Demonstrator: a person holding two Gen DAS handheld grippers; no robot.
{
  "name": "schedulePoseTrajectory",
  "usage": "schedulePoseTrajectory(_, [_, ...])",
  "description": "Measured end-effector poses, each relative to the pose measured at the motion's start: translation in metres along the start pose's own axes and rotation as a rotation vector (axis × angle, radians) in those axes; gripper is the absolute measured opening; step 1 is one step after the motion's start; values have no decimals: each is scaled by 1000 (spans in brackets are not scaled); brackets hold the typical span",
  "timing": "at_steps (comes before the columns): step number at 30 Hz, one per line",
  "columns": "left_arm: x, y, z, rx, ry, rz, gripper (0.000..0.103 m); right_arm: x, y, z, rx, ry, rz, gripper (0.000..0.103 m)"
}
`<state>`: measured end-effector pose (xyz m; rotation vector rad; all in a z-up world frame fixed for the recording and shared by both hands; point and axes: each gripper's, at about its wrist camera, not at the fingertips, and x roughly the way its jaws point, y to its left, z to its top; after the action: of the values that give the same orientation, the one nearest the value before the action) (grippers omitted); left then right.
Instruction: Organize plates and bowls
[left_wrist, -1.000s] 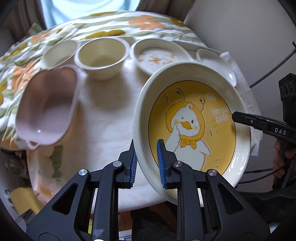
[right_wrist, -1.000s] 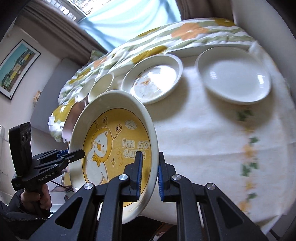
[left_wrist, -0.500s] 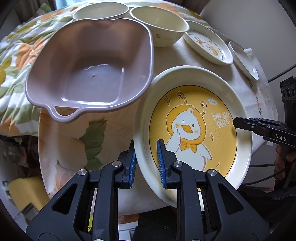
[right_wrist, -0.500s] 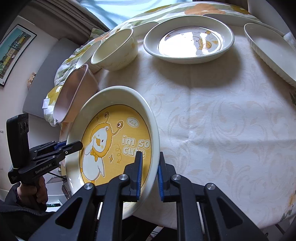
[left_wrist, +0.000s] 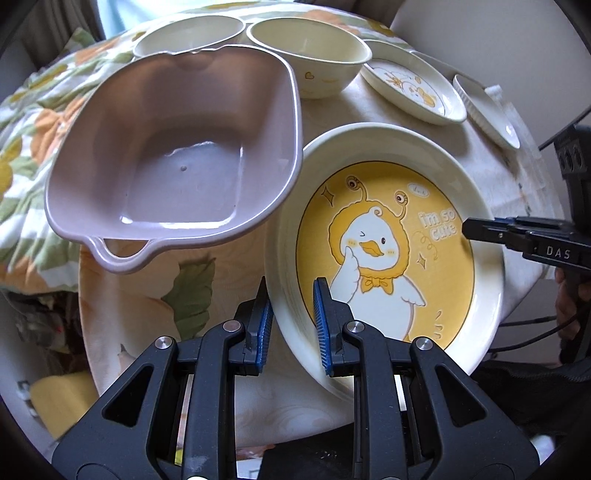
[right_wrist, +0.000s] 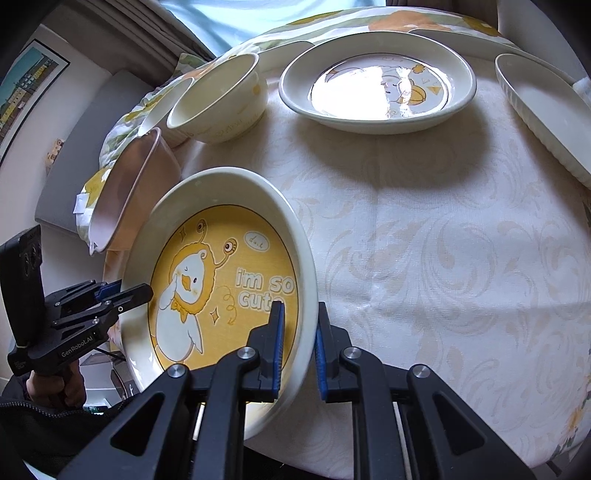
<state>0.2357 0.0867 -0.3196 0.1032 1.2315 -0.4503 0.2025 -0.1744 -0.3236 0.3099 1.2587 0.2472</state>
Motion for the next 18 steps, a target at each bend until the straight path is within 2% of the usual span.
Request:
schedulePoseTrajectory(4, [1, 0, 0, -13, 6, 6, 18, 2, 7, 3, -21, 7, -30, 14])
schedulePoseTrajectory(7, [2, 2, 0, -20, 15, 12, 18, 2, 7, 2, -18, -1, -11, 20])
schedulePoseTrajectory(10, [5, -2, 2, -10, 28, 36, 21, 2, 10, -2, -21, -4, 0, 33])
schedulePoseTrajectory(12, [6, -4, 2, -11, 29, 40, 24, 2, 11, -4, -23, -7, 8, 48])
schedulePoseTrajectory(14, [8, -7, 2, -15, 32, 37, 32, 2, 13, -5, -23, -10, 10, 49])
schedulePoseTrajectory(15, [8, -8, 1, -17, 32, 38, 46, 2, 13, -5, -24, -12, 6, 50])
schedulePoseTrajectory(16, [9, -8, 0, -19, 28, 41, 69, 2, 14, -5, -27, -15, 1, 50])
schedulePoseTrajectory(18, [6, -9, -2, -27, 1, 49, 83, 2, 14, -4, -32, -22, -6, 52])
